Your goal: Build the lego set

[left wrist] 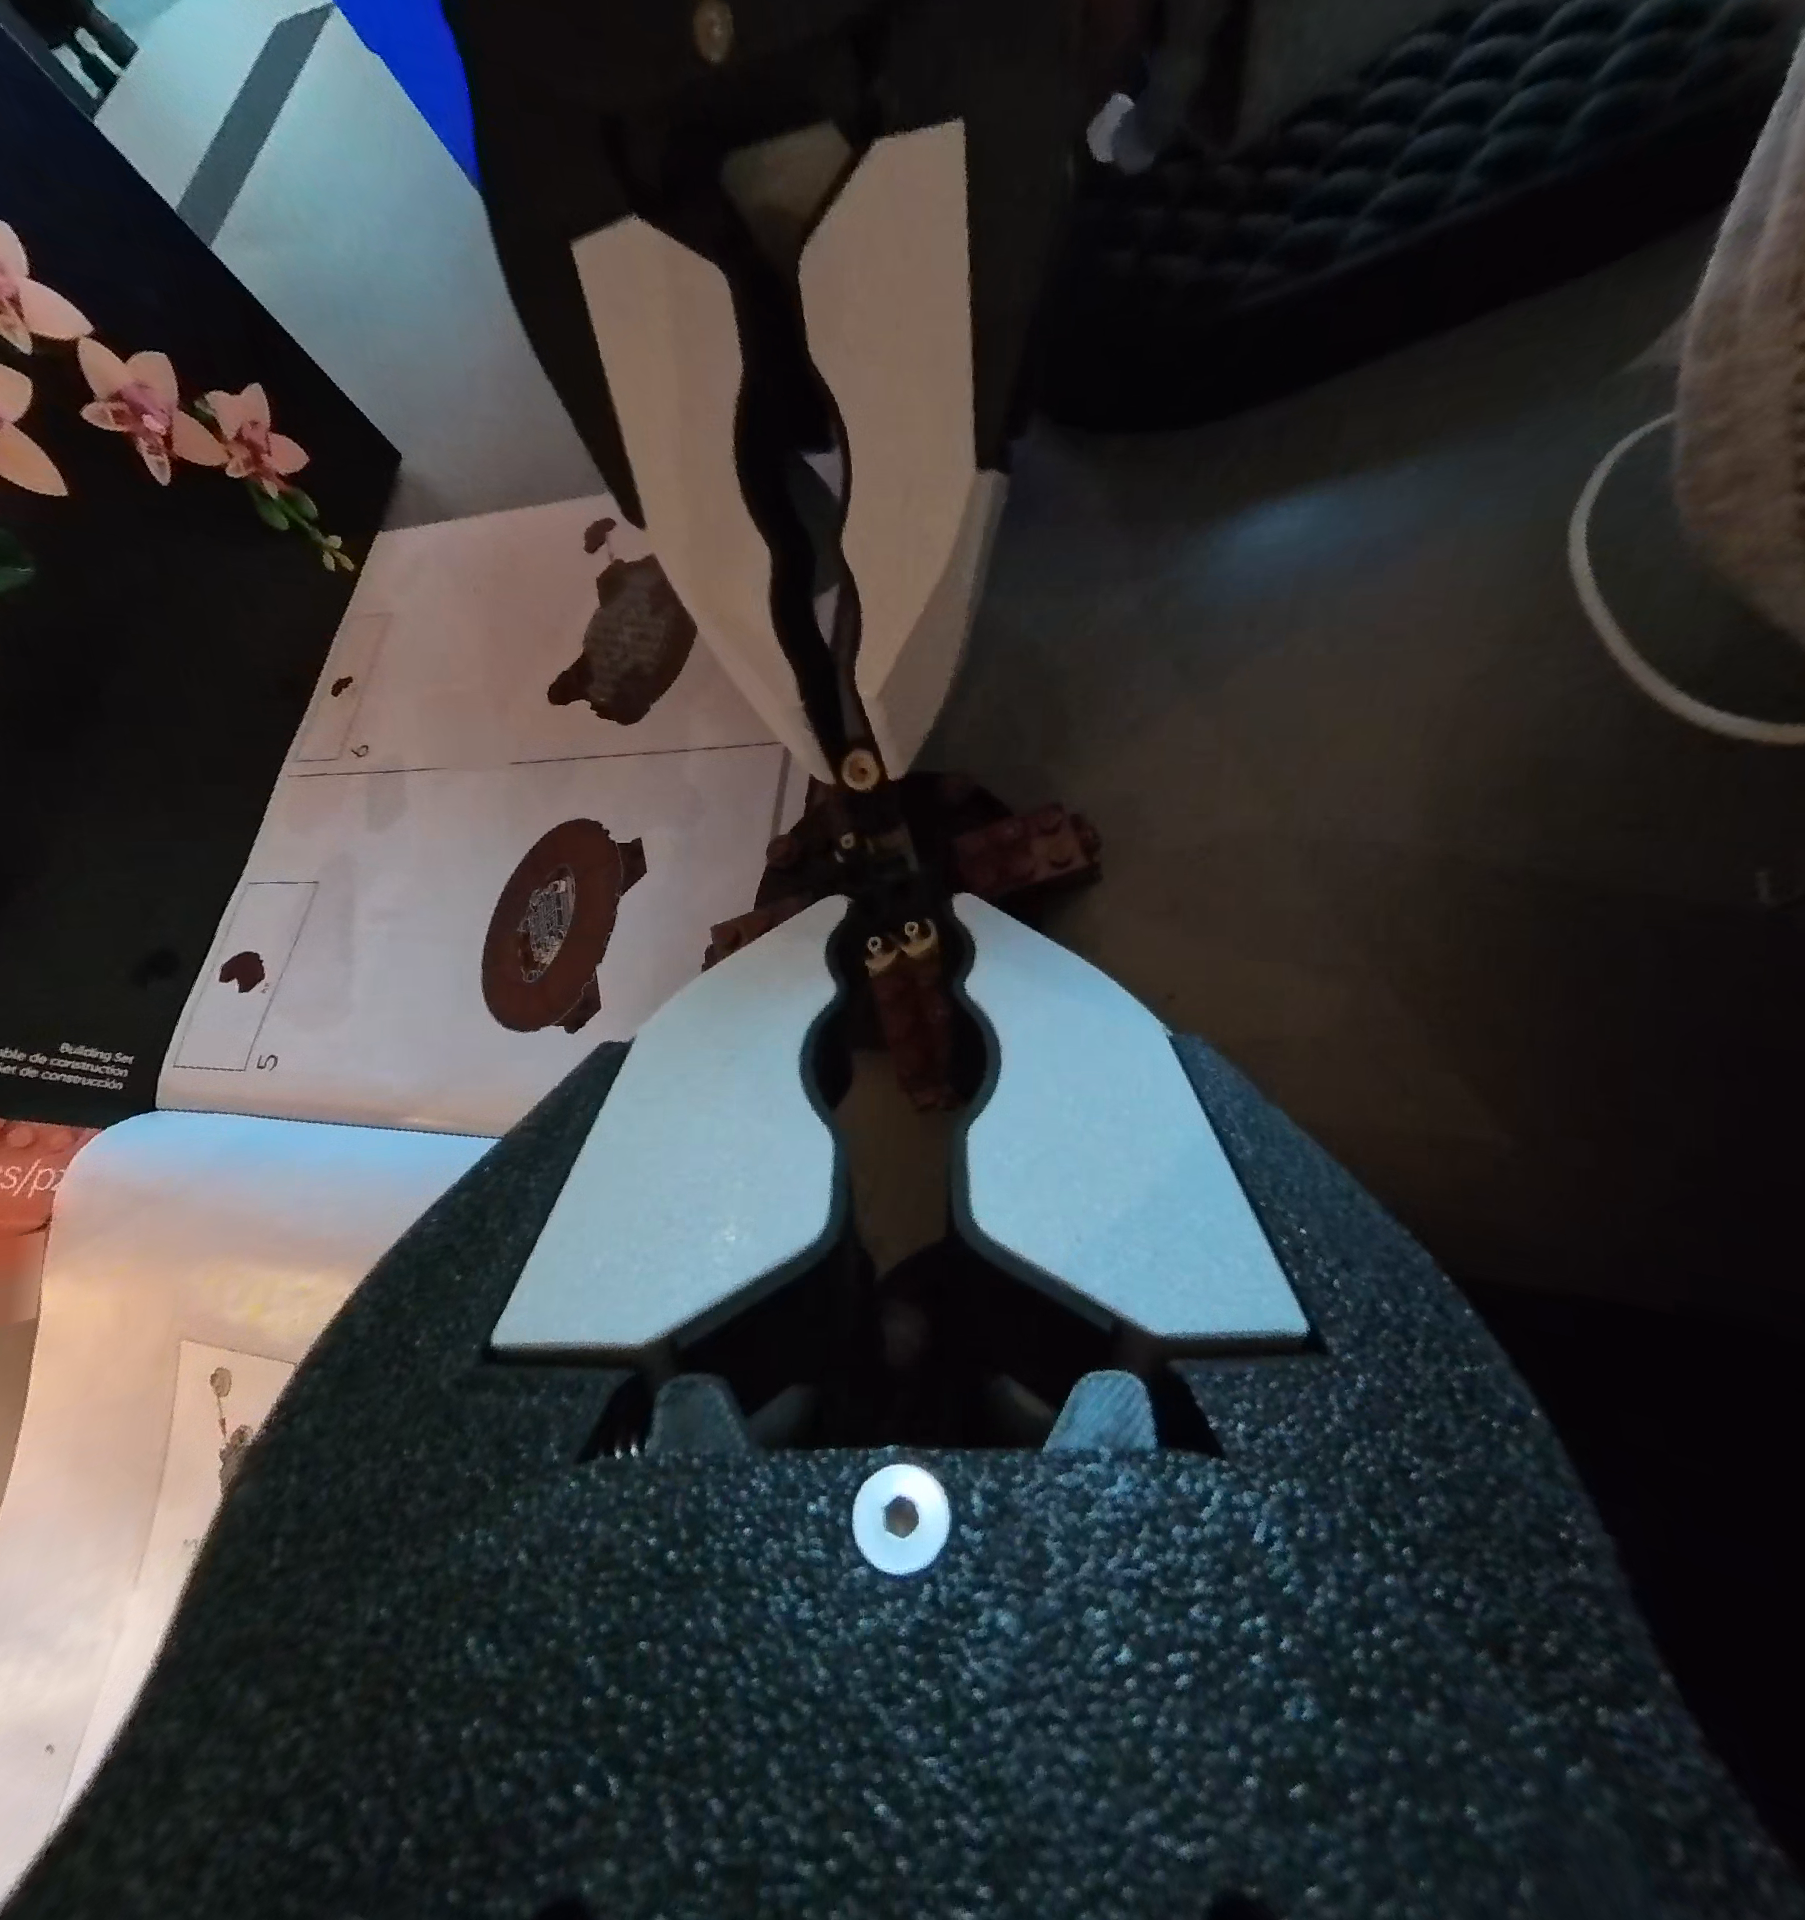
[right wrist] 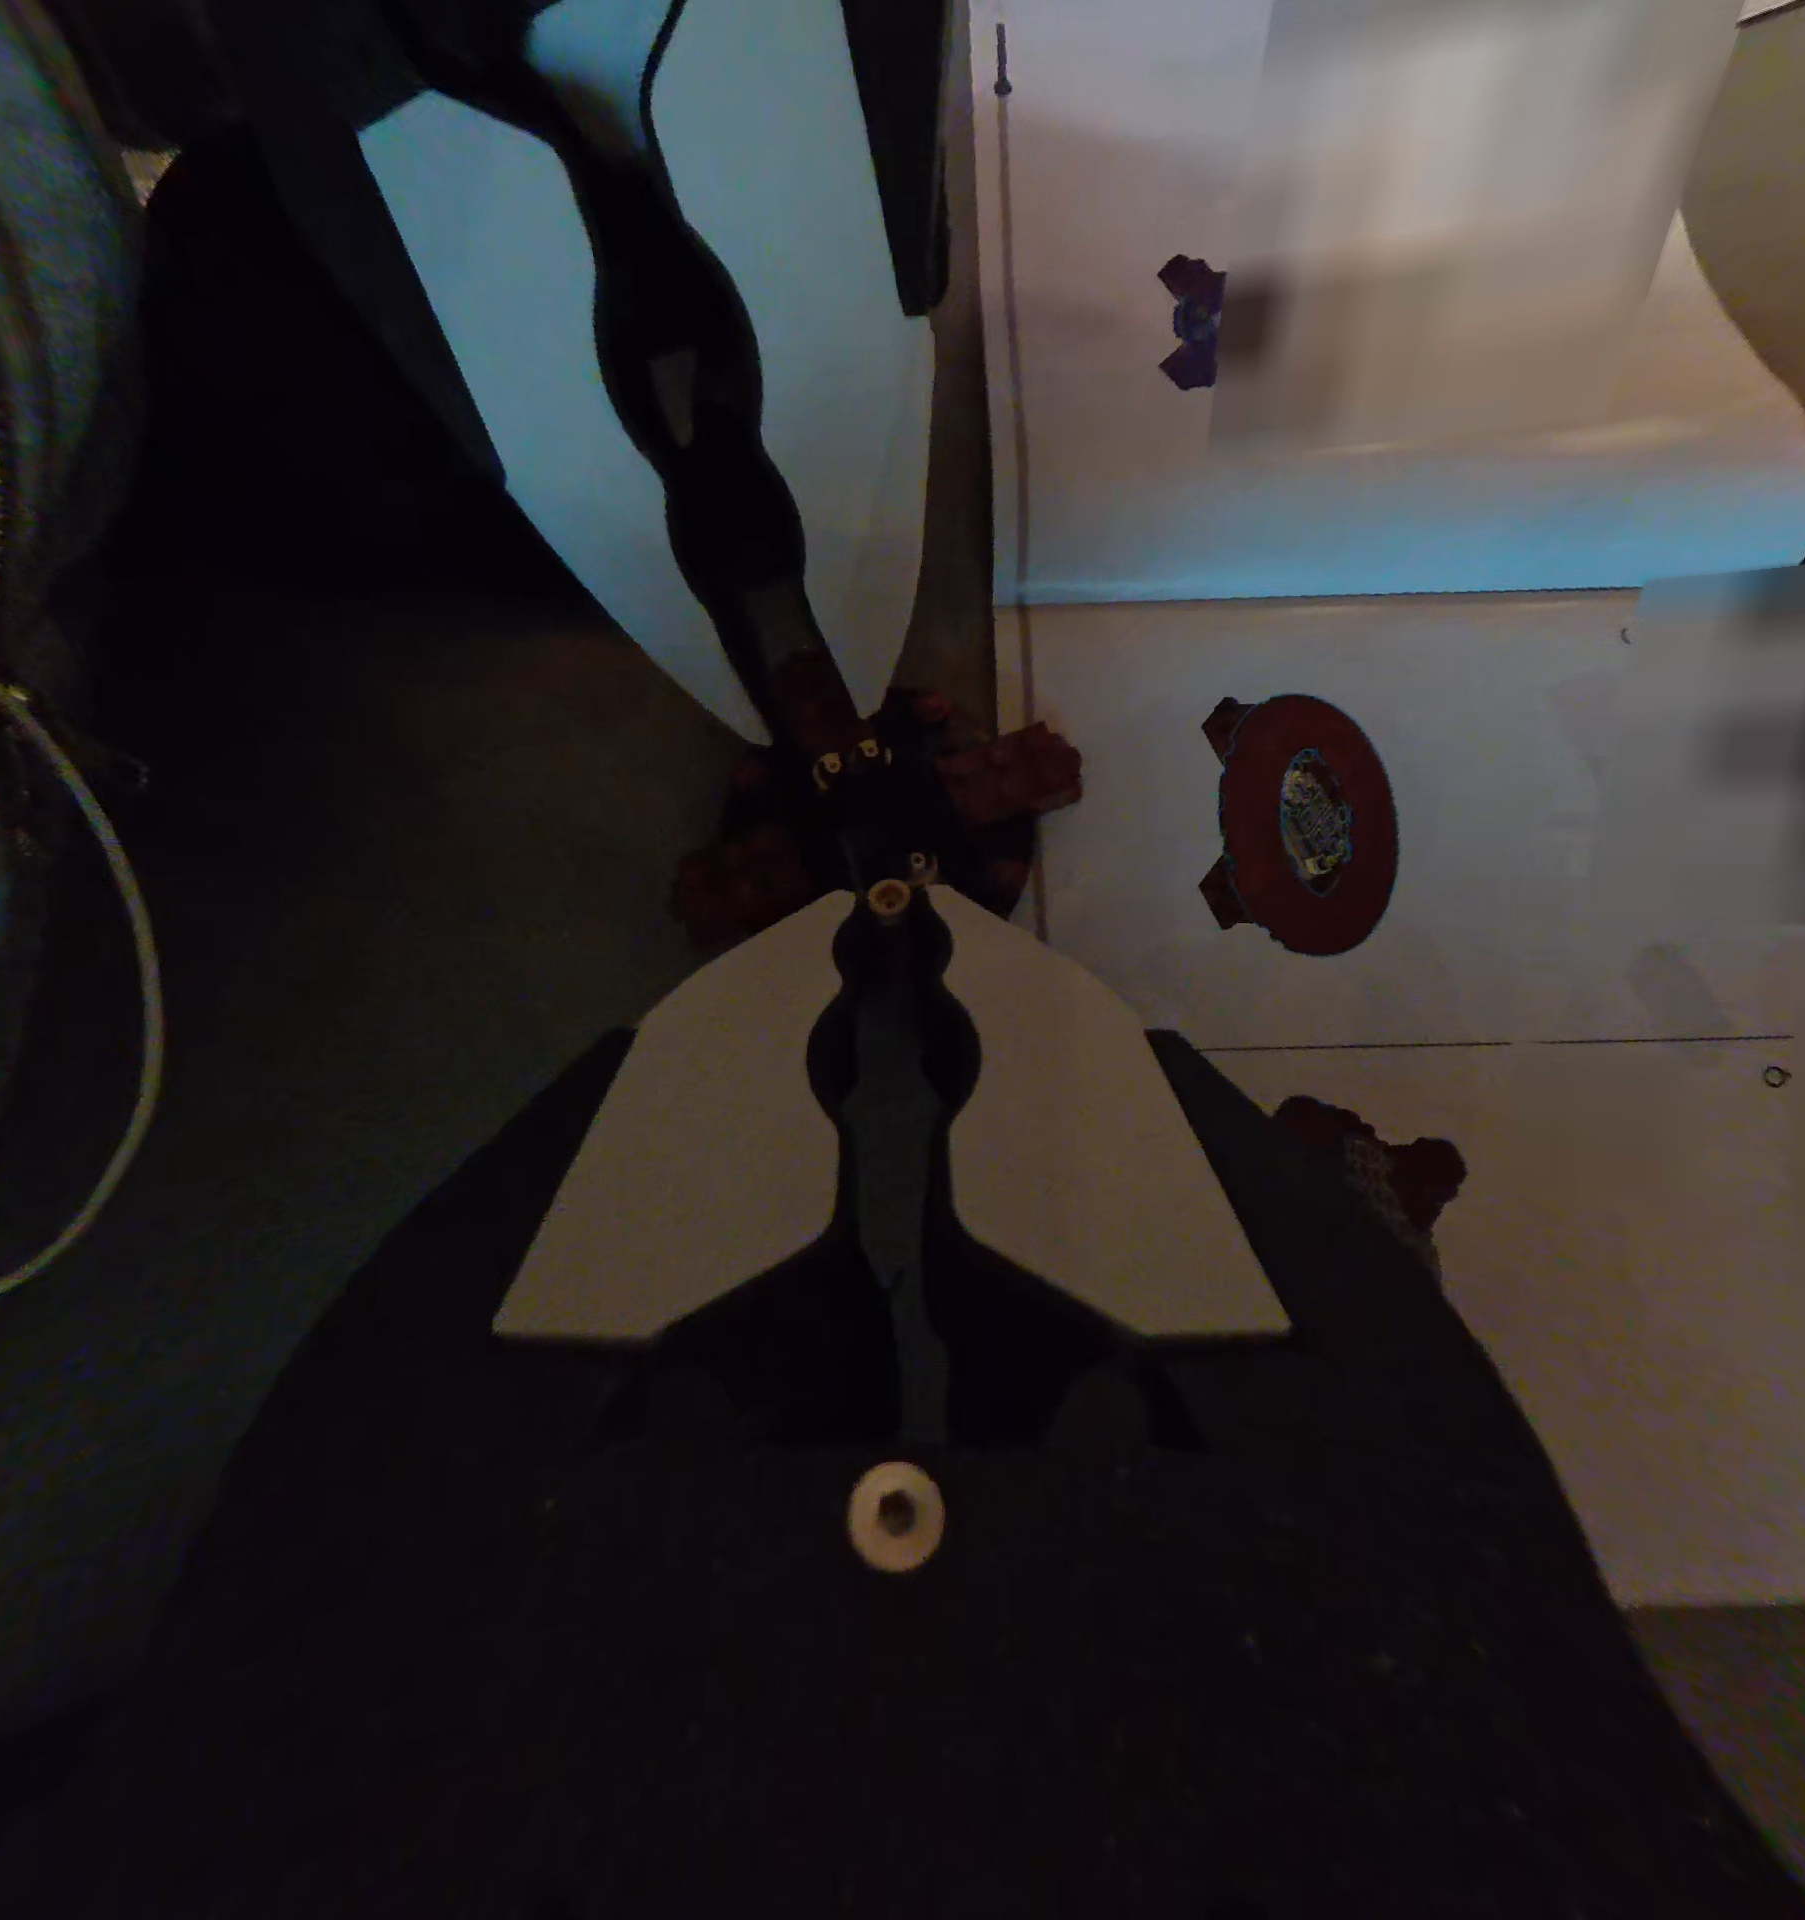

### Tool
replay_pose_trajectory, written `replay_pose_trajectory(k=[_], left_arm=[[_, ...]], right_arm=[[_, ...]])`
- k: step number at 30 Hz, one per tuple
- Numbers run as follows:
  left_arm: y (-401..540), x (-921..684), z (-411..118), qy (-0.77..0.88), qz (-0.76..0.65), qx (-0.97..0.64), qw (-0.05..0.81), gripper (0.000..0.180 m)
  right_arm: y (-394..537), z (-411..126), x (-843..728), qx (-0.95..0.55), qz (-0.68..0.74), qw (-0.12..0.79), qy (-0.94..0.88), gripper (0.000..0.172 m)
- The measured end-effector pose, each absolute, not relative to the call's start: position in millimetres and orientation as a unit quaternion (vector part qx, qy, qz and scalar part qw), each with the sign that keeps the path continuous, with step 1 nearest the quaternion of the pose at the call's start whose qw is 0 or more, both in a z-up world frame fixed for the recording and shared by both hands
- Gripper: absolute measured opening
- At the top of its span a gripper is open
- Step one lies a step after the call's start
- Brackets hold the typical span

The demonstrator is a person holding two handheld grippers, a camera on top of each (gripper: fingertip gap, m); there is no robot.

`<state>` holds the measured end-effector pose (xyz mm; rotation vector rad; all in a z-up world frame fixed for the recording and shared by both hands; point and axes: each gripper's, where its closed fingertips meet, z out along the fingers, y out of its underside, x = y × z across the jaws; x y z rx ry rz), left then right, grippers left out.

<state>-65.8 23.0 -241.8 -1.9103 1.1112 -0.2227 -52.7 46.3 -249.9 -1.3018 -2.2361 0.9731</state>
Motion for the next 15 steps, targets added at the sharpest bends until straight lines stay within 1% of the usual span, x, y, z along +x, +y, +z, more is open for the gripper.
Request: replay_pose_trajectory(k=[4,7,8,12,15], left_arm=[[24.4,-66.7,-240.5,0.444,-0.088,-0.771,0.449,0.013],[27.0,-68.2,-235.4,0.435,-0.083,-0.766,0.466,0.013],[28.6,-68.7,-230.5,0.431,-0.08,-0.759,0.482,0.014],[26.2,-62.8,-201.1,0.466,-0.043,-0.671,0.575,0.012],[26.9,-63.0,-190.9,0.468,-0.023,-0.647,0.601,0.012]], right_arm=[[44.1,-246.0,-55.0,-0.475,0.369,0.186,-0.777,0.005],[40.3,-233.2,-58.5,-0.506,0.43,0.17,-0.728,0.005],[37.3,-227.0,-59.4,-0.525,0.465,0.146,-0.698,0.005],[27.7,-199.8,-60.7,-0.588,0.604,-0.006,-0.537,0.005],[28.0,-193.7,-58.0,-0.604,0.638,-0.08,-0.47,0.005]])
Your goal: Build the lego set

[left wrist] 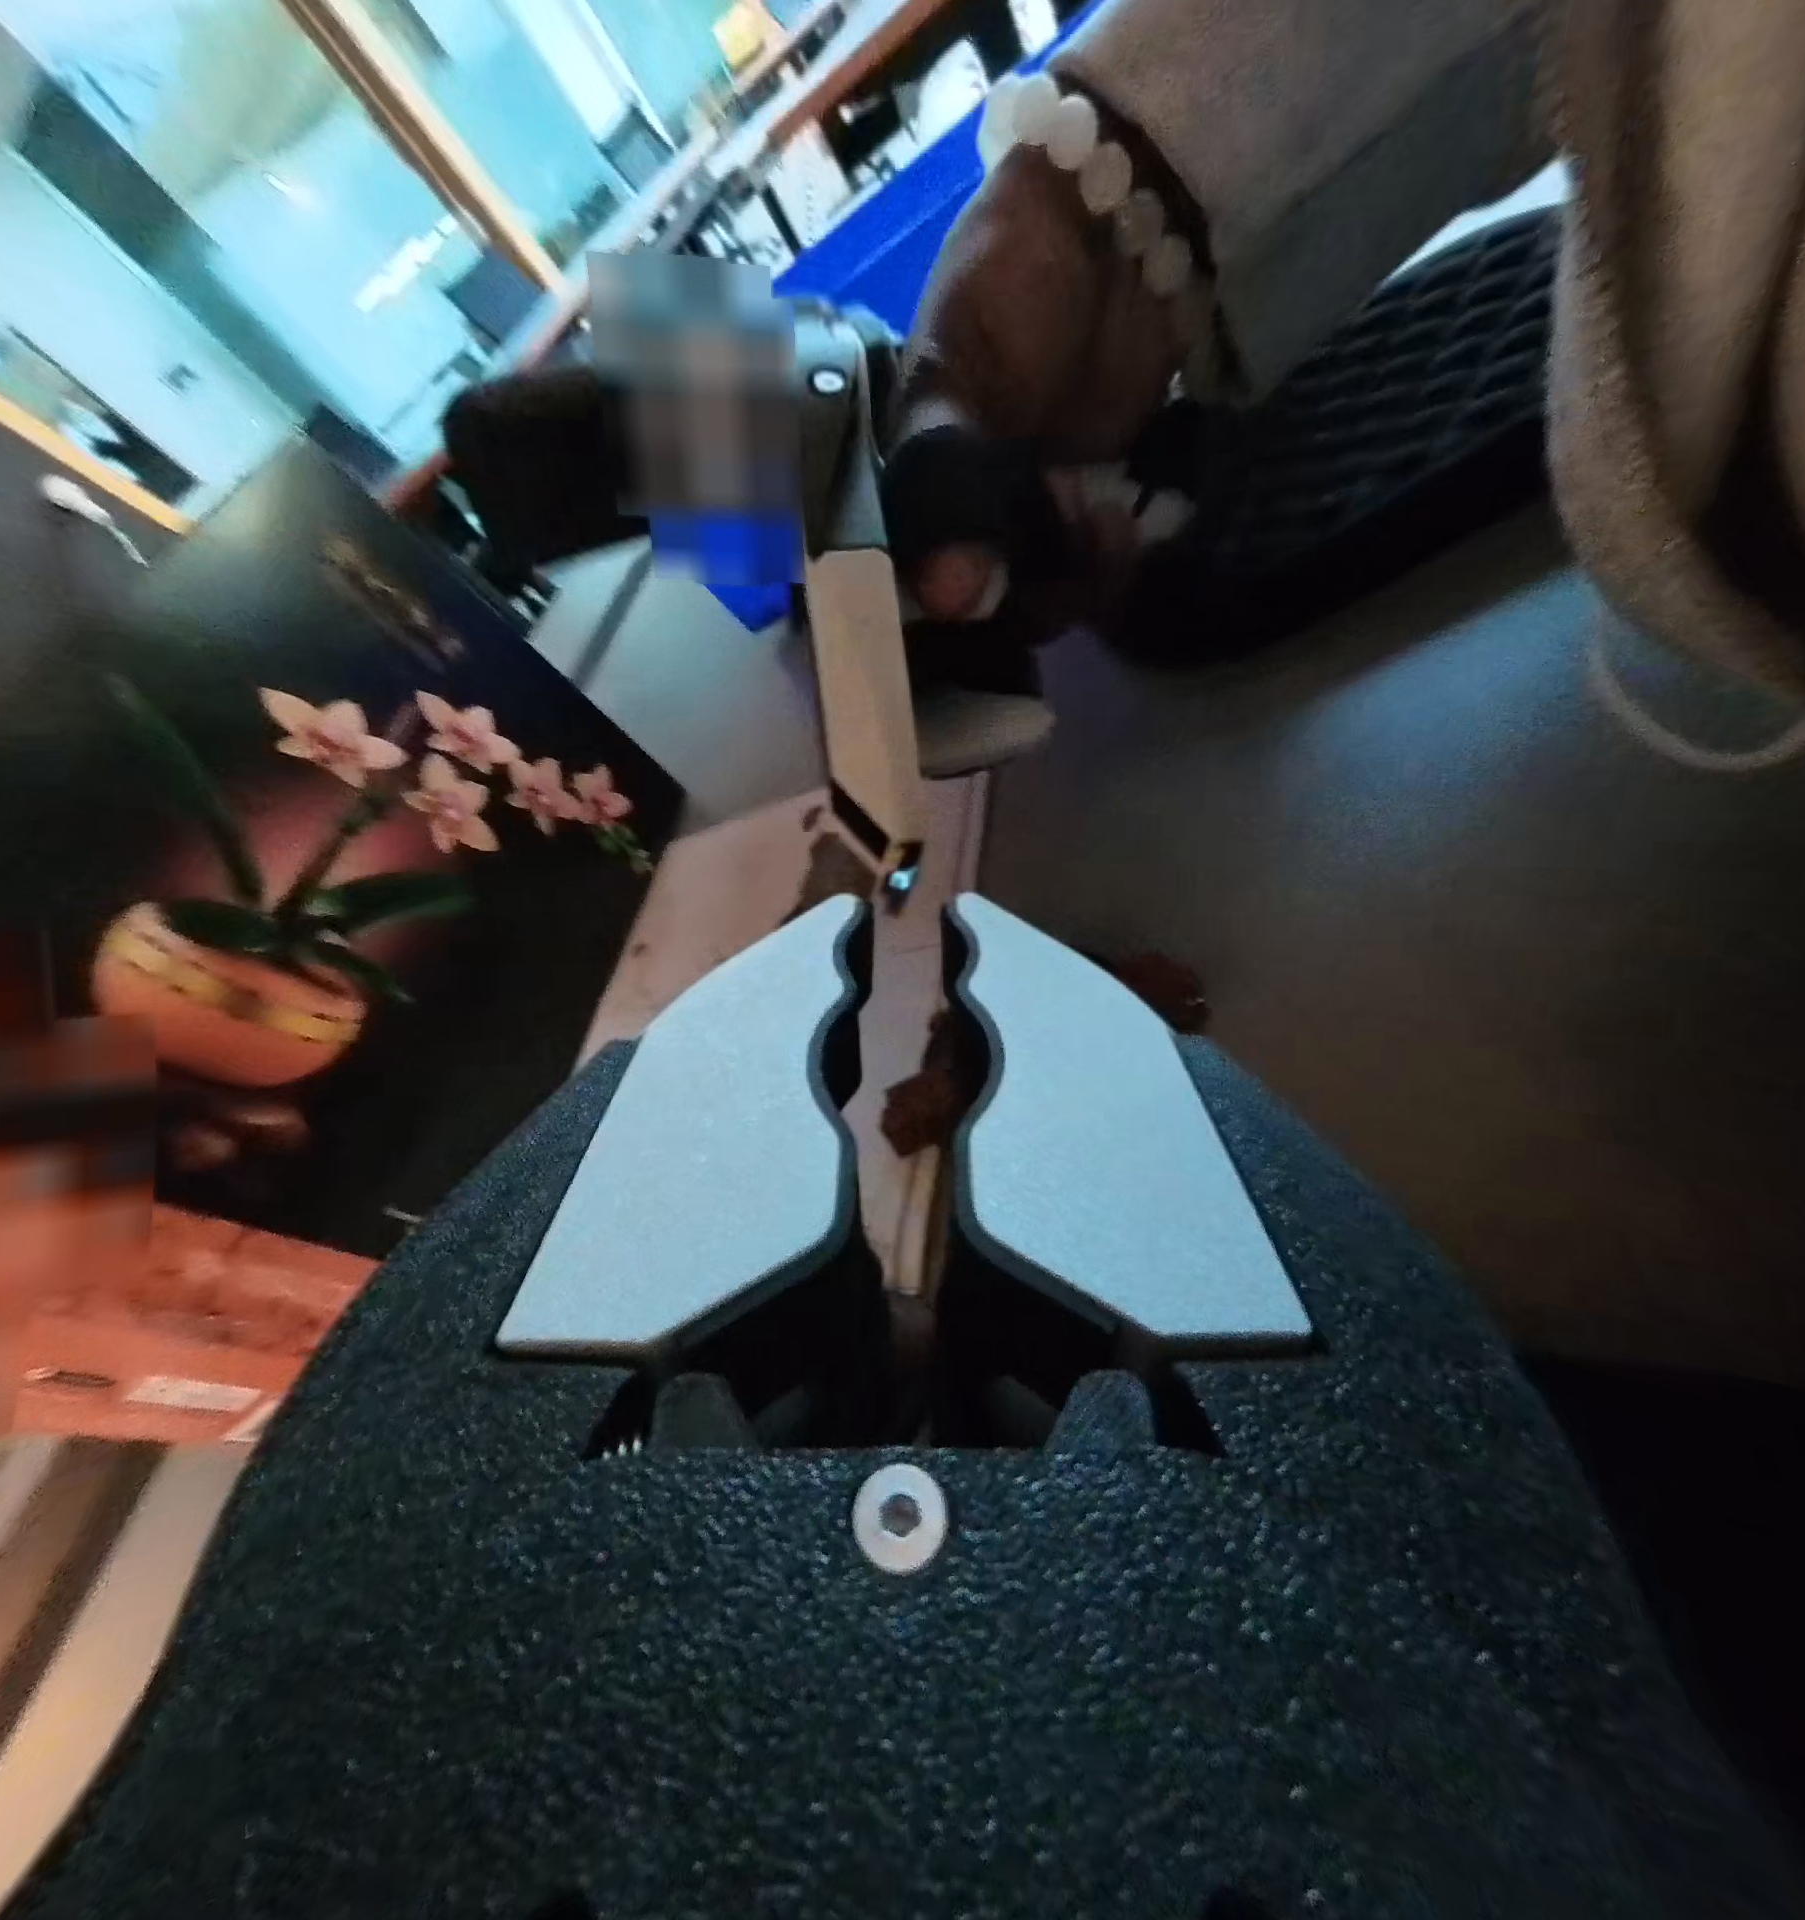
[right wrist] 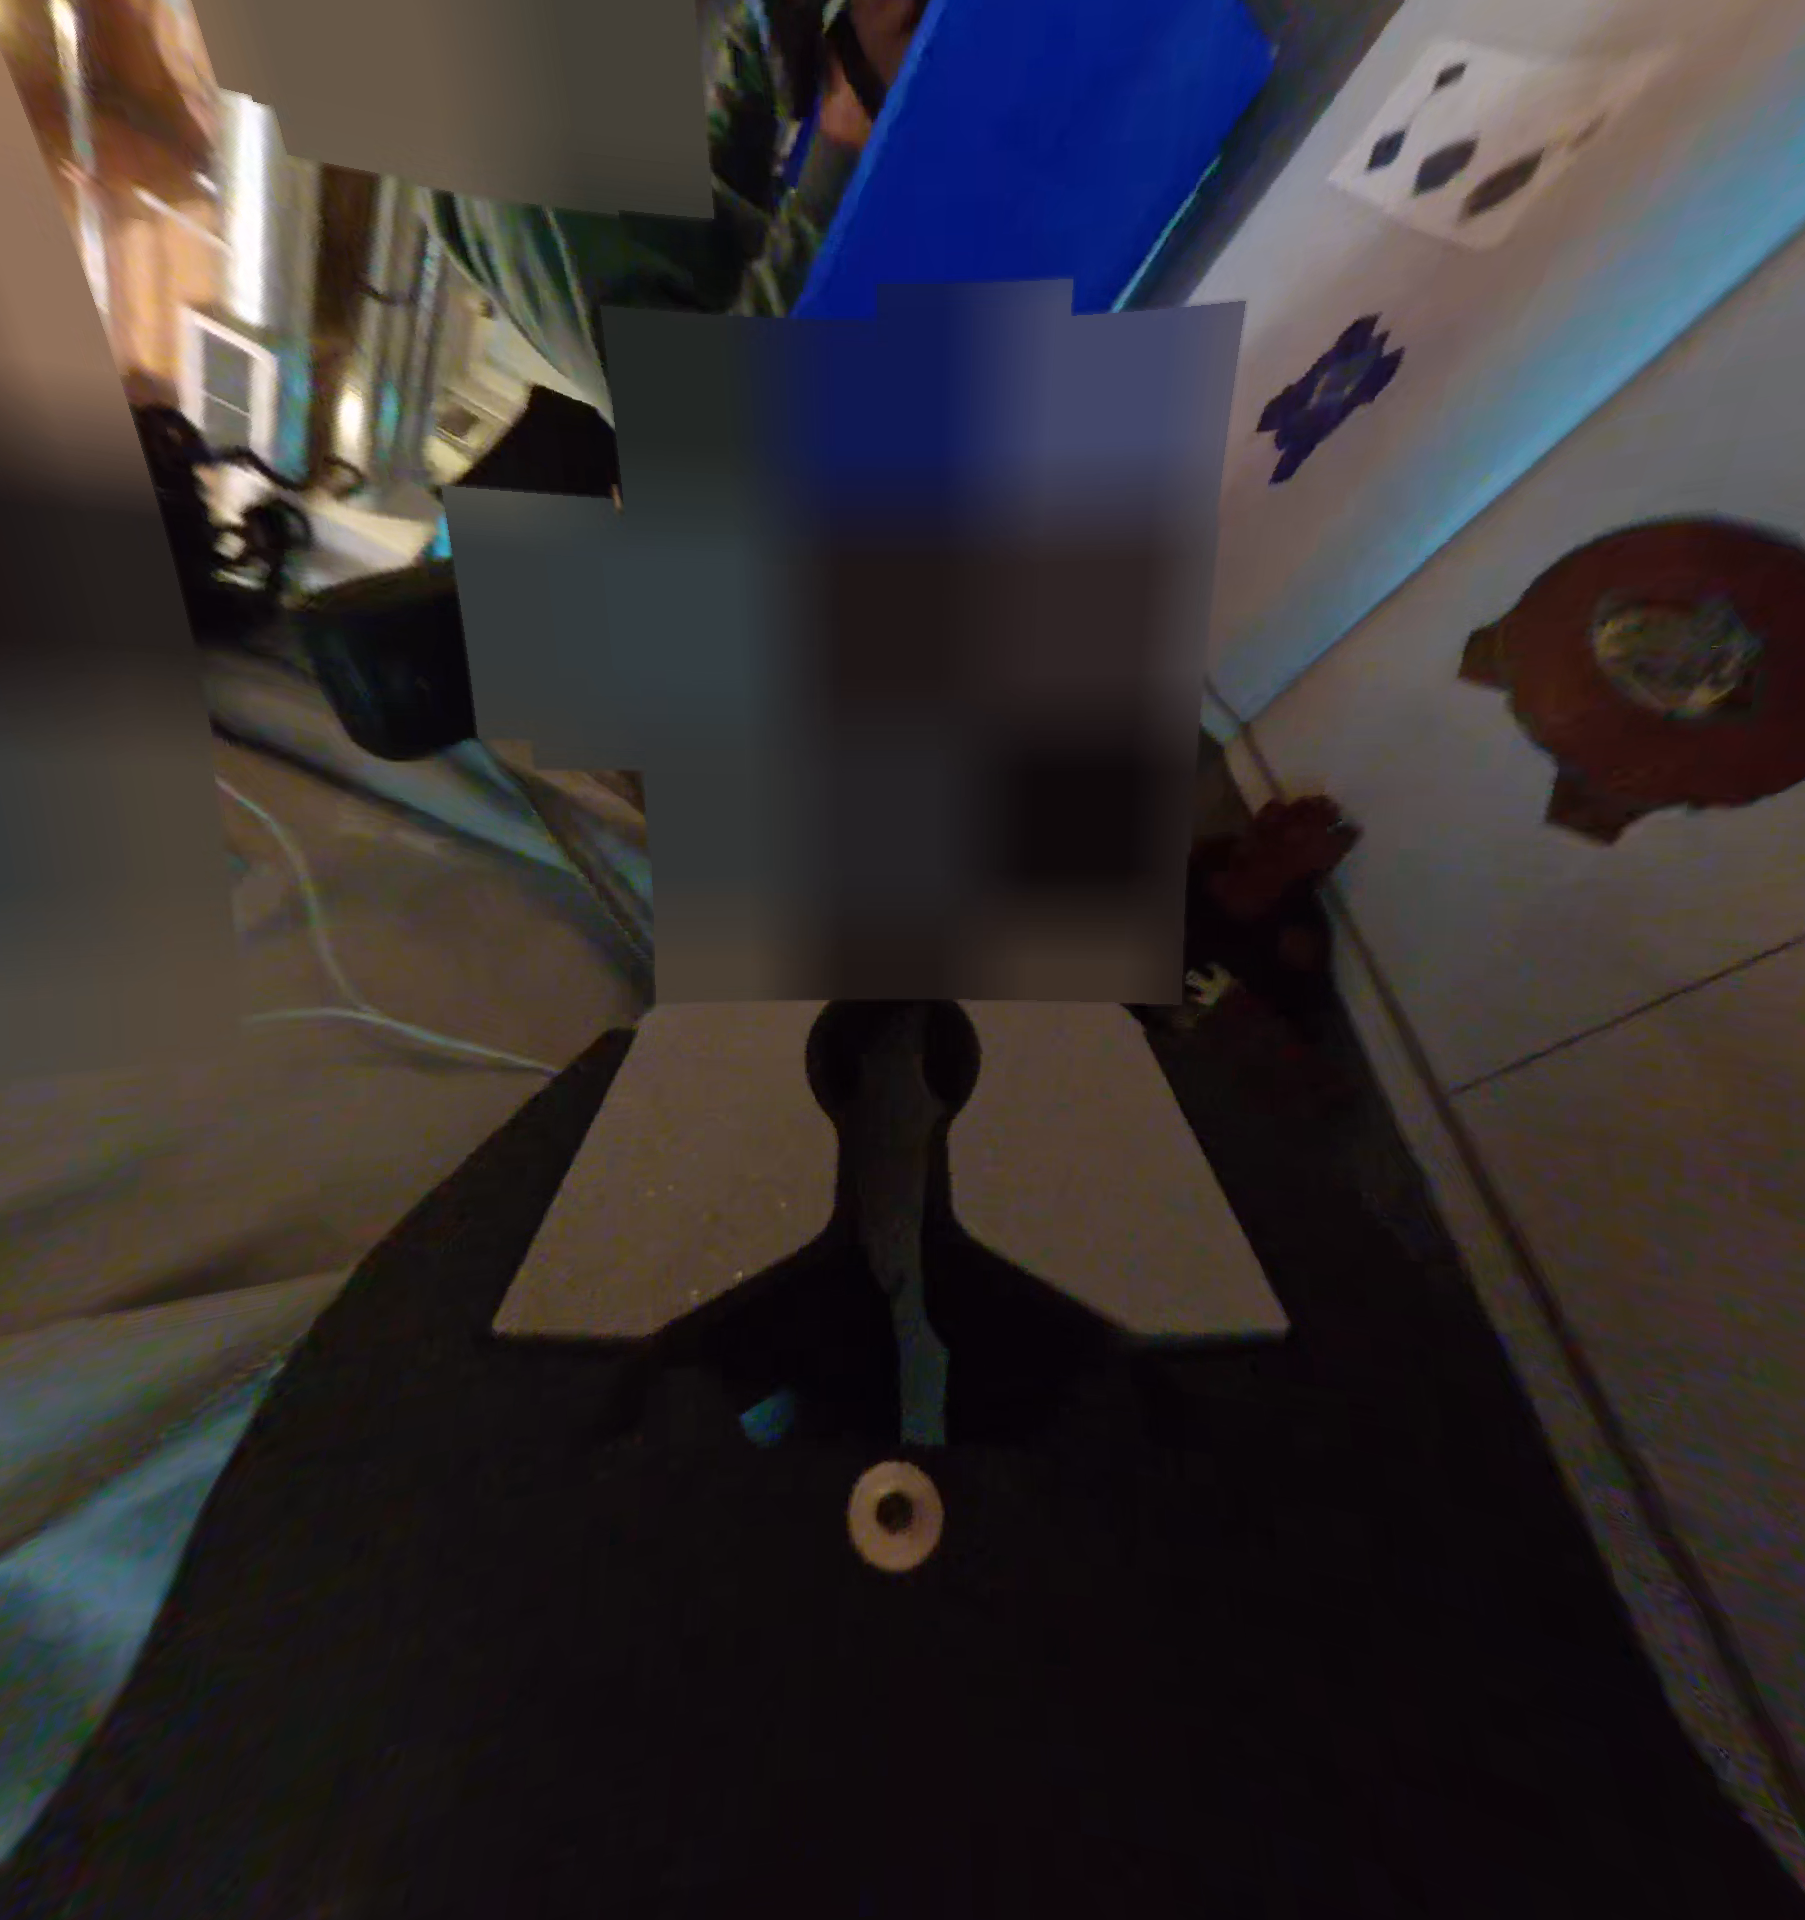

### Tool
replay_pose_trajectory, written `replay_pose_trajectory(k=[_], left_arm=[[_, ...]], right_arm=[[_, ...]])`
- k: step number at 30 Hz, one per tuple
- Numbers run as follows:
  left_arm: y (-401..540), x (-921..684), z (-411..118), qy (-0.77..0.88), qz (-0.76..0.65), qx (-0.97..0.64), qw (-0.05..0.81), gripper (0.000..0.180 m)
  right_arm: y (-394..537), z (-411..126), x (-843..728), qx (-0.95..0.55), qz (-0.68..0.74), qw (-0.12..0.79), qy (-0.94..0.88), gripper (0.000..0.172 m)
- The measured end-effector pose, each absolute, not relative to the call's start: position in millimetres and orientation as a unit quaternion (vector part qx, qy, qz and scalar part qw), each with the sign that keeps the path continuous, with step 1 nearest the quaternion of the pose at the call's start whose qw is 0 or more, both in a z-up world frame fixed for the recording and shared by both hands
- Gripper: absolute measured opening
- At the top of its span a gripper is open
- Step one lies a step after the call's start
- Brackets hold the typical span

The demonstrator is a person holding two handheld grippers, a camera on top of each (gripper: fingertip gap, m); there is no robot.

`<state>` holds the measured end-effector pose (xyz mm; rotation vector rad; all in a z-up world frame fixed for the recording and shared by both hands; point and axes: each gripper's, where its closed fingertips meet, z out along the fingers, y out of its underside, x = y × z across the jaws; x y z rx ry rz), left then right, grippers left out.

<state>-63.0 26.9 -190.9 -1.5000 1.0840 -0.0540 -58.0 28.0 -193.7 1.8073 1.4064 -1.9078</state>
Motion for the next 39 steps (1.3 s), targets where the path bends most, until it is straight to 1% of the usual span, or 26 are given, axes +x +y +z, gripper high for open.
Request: replay_pose_trajectory(k=[3,7,11,12,14,15,16,18,19,21,23,25,27,28,31,39], left_arm=[[25.9,-63.3,-188.7,0.478,-0.018,-0.633,0.609,0.012],[22.0,-55.5,-186.6,0.489,-0.025,-0.617,0.616,0.012],[20.3,-53.9,-188.3,0.48,-0.051,-0.629,0.61,0.005],[20.3,-54.3,-185.5,0.463,-0.071,-0.636,0.613,0.005],[21.9,-57.6,-180.6,0.414,-0.127,-0.661,0.612,0.004],[22.4,-59.6,-176.1,0.387,-0.158,-0.669,0.614,0.005],[23.3,-62.3,-170.0,0.355,-0.19,-0.675,0.618,0.005],[25.4,-68.1,-159.1,0.283,-0.267,-0.688,0.612,0.004],[25.4,-69.8,-153.8,0.247,-0.315,-0.69,0.603,0.005],[25.2,-73.7,-144.2,0.178,-0.407,-0.684,0.579,0.005],[24.2,-77.3,-134.8,0.126,-0.481,-0.664,0.558,0.004],[24.1,-79.1,-132.8,0.095,-0.518,-0.658,0.538,0.004],[23.9,-77.6,-135.3,0.078,-0.536,-0.662,0.518,0.004],[23.2,-76.2,-135.7,0.072,-0.546,-0.661,0.51,0.004],[20.2,-71.4,-134.6,0.061,-0.577,-0.653,0.487,0.004],[17.0,-63.9,-138.3,0.059,-0.594,-0.654,0.465,0.004]], right_arm=[[22.5,-190.7,-55.7,0.604,-0.65,0.126,0.444,0.005],[12.6,-190.5,-55.9,0.597,-0.652,0.149,0.443,0.005],[11.4,-186.3,-57.5,0.586,-0.658,0.133,0.454,0.005],[11.3,-181.4,-57.9,0.573,-0.667,0.119,0.461,0.009],[13.0,-167.1,-59.5,0.545,-0.688,0.078,0.472,0.026],[14.5,-160.7,-59.8,0.529,-0.694,0.045,0.486,0.028],[17.4,-155.5,-60.6,0.516,-0.693,0.001,0.504,0.027],[25.6,-146.7,-64.1,0.484,-0.663,-0.127,0.556,0.022],[27.9,-141.5,-65.3,0.459,-0.638,-0.195,0.586,0.02],[28.4,-135.2,-67.0,0.408,-0.567,-0.303,0.649,0.016],[29.4,-140.2,-68.5,0.356,-0.46,-0.377,0.721,0.012],[33.2,-143.3,-71.6,0.303,-0.36,-0.436,0.767,0.012],[31.0,-133.4,-75.5,0.244,-0.315,-0.492,0.774,0.014],[27.4,-130.5,-76.3,0.221,-0.309,-0.499,0.779,0.015],[20.6,-136.3,-74.8,0.197,-0.313,-0.462,0.806,0.015],[16.0,-141.6,-75.9,0.165,-0.289,-0.453,0.827,0.007]])
